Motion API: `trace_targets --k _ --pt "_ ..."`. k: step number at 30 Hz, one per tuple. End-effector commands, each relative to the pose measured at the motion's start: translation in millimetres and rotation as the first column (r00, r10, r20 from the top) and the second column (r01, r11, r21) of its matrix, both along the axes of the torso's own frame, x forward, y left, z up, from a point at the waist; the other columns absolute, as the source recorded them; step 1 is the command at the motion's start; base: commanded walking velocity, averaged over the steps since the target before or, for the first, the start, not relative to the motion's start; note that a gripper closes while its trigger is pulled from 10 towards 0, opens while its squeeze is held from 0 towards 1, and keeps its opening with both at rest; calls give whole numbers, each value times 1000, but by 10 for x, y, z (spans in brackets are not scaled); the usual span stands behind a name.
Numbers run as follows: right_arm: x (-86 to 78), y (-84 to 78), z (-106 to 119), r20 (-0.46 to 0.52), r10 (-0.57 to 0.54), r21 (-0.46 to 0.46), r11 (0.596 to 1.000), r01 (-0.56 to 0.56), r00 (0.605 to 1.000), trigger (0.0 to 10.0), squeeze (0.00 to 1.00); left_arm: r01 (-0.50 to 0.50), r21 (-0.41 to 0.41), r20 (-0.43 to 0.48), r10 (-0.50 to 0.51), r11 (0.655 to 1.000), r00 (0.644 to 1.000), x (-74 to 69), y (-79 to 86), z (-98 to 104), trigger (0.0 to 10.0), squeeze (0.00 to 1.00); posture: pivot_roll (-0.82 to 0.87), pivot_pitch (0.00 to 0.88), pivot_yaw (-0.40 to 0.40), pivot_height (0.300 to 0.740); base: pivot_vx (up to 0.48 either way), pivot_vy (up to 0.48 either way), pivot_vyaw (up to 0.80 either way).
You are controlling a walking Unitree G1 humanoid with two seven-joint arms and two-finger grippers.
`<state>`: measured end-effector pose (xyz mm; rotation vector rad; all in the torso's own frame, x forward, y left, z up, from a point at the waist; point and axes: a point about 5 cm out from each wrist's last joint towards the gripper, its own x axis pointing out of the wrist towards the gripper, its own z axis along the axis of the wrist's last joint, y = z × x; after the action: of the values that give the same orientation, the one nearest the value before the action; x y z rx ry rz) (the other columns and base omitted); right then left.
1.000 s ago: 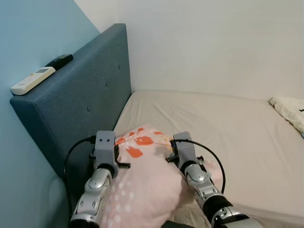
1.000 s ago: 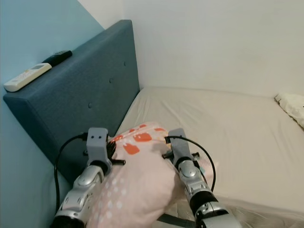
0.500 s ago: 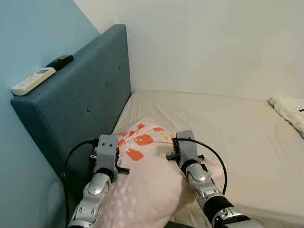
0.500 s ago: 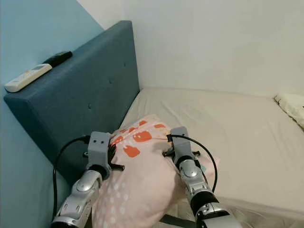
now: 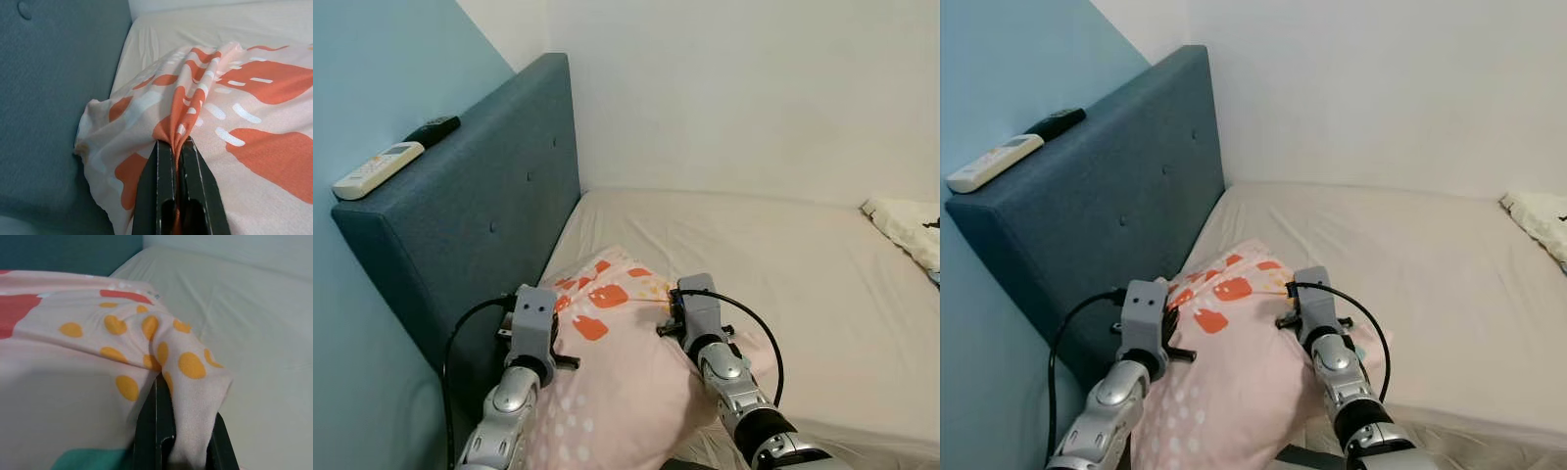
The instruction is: Clean up the room
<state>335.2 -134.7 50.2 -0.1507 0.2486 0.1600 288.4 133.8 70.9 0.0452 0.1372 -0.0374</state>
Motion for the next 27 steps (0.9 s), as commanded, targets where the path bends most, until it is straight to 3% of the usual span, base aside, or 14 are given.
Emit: trace_targets --k 1,7,19,27 --pt "-20 -105 -39 -33 -35 18 999 35 999 10000 0 -95 6 21 95 995 995 -15 215 32 10000 0 -77 0 4 740 0 0 0" --pt "-55 -43 -86 -62 31 20 999 -30 998 10000 0 -132 -13 -2 132 991 991 -116 264 -53 10000 0 -72 0 -20 740 0 0 0" --pt "-42 -49 -70 -65 36 38 999 -34 997 10000 0 -93 -38 24 94 995 995 -116 225 8 10000 0 -61 0 -7 740 0 0 0" --pt "-64 -51 -92 -68 36 41 999 -33 997 10000 0 -81 -63 45 84 995 995 -115 235 44 10000 0 -59 0 -9 740 334 0 0"
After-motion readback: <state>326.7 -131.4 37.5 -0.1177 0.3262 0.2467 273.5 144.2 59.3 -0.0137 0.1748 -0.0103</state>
